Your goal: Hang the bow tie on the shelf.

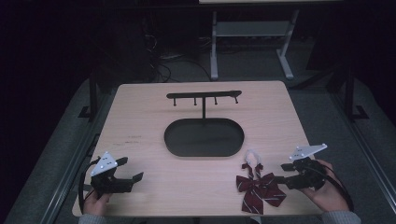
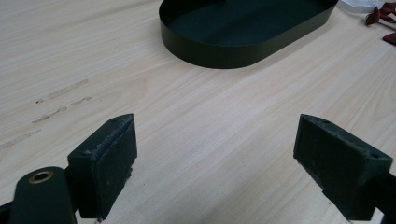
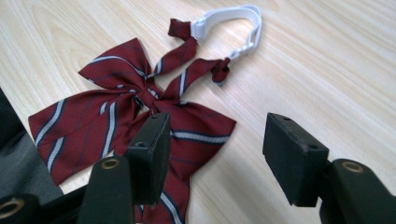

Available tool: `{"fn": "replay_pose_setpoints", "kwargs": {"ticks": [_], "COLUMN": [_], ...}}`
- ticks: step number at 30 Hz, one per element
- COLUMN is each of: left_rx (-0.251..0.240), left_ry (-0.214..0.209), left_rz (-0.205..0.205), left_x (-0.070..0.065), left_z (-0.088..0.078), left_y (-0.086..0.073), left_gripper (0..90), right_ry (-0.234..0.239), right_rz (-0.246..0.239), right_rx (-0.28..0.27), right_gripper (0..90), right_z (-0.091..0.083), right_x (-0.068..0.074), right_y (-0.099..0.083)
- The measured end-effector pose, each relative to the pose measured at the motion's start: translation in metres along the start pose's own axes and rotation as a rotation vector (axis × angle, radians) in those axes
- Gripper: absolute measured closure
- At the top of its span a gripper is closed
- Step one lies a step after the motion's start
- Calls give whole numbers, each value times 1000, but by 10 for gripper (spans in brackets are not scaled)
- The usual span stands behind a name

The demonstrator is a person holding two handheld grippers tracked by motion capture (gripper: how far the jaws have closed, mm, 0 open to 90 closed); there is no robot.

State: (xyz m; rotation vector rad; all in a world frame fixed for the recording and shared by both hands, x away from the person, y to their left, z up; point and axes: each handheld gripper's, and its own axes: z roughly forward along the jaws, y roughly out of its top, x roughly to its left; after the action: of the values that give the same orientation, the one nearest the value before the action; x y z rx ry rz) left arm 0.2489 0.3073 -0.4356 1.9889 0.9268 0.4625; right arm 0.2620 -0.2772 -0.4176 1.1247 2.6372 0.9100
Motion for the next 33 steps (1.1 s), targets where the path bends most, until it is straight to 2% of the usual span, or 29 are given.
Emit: {"fn": "replay_pose_setpoints", "kwargs": {"ticks": [10, 14, 18, 19, 23, 33], "left_rx": [-10, -15, -8, -14, -13, -17], "left_ry": [7, 3, 2, 2, 0, 5], "left_rz": [0, -10, 7, -5, -6, -5], "left_x": [1, 0, 0, -1, -1, 1], "left_z": [-2, -1, -1, -1, 0, -2], "left_y": [0, 0, 1, 1, 1, 1], "left_gripper": [131, 131, 131, 131, 131, 131], "right_ry": [0, 24, 26, 27, 30, 29], "right_rz": [-55, -71, -91, -92, -114, -130], "right_rx": [26, 32, 54, 59, 72, 107], "right_gripper": [408, 413, 413, 413, 413, 429], "right_z": [3, 4, 6, 6, 9, 19], "right_x": [6, 8, 10, 10, 10, 8], "right_y": [20, 27, 36, 38, 47, 67]}}
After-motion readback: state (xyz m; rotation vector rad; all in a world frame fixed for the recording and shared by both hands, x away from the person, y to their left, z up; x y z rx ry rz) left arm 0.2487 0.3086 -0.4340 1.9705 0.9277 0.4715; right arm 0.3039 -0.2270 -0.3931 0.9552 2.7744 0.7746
